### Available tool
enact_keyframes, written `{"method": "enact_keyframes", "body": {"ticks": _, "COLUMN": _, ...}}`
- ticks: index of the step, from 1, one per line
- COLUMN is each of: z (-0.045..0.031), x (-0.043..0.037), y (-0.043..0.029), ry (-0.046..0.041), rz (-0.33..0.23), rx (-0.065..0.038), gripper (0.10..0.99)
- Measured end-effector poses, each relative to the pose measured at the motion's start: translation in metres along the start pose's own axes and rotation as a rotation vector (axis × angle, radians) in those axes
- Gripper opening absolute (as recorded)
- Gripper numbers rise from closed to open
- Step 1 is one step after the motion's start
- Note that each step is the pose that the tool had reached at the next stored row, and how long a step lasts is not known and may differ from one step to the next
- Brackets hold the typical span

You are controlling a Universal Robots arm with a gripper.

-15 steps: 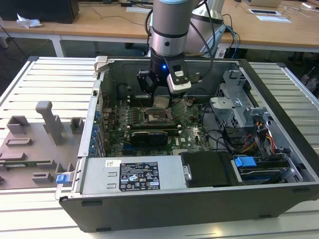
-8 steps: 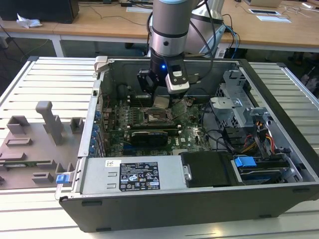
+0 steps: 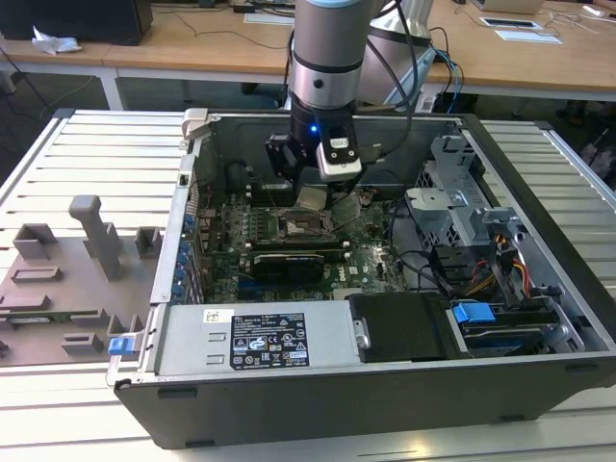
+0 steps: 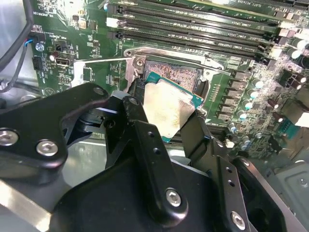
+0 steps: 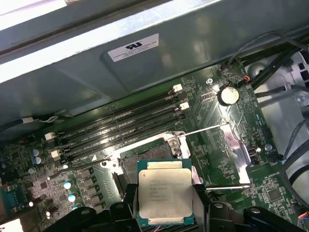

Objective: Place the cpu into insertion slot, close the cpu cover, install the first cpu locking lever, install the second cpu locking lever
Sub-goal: 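Place the cpu into insertion slot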

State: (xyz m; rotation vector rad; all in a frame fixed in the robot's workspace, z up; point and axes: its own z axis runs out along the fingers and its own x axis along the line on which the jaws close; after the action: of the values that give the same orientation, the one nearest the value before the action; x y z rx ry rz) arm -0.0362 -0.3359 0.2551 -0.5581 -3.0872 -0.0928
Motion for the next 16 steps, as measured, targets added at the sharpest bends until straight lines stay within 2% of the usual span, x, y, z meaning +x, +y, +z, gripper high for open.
{"method": "enact_keyframes", "body": {"ticks": 16, "z": 0.0006, "x": 0.0, "y": 0.0, "ry": -0.0066, "rz": 0.111, "rx": -0.001, "gripper": 0.541}}
